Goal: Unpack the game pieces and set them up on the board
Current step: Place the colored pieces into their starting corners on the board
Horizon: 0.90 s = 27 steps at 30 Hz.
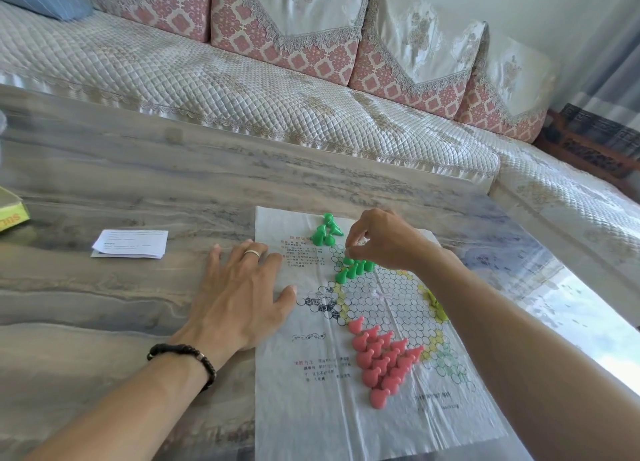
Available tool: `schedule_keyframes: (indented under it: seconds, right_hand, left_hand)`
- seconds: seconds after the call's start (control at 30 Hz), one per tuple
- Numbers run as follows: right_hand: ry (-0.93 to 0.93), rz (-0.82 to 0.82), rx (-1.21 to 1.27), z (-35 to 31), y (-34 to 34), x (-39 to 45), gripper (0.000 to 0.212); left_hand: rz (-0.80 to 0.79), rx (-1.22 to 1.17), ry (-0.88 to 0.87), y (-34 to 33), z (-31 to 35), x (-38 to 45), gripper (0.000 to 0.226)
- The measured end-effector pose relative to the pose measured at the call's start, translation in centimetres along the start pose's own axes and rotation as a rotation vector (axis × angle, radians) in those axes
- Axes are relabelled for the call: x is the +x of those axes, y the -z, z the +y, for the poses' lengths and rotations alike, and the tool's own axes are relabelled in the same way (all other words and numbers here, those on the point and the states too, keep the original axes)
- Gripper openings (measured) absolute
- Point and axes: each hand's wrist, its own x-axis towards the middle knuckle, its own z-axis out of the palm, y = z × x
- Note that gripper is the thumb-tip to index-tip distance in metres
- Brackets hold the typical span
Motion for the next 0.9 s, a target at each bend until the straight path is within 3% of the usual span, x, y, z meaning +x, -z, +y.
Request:
schedule_keyframes:
  seconds: [0.57,0.9]
  right_hand:
    - [-0.011,0.016,0.04,0.63,-0.35,-0.12,0.015]
    - [0.009,-0.023,0.017,-0.07,-0.33,0.29,0.007]
  left_hand:
    - [-0.005,0.001,0.001,0.0,0.09,0.03,0.057]
    - [0.008,0.003,-0.002,-0.06,0.04,0.11,0.056]
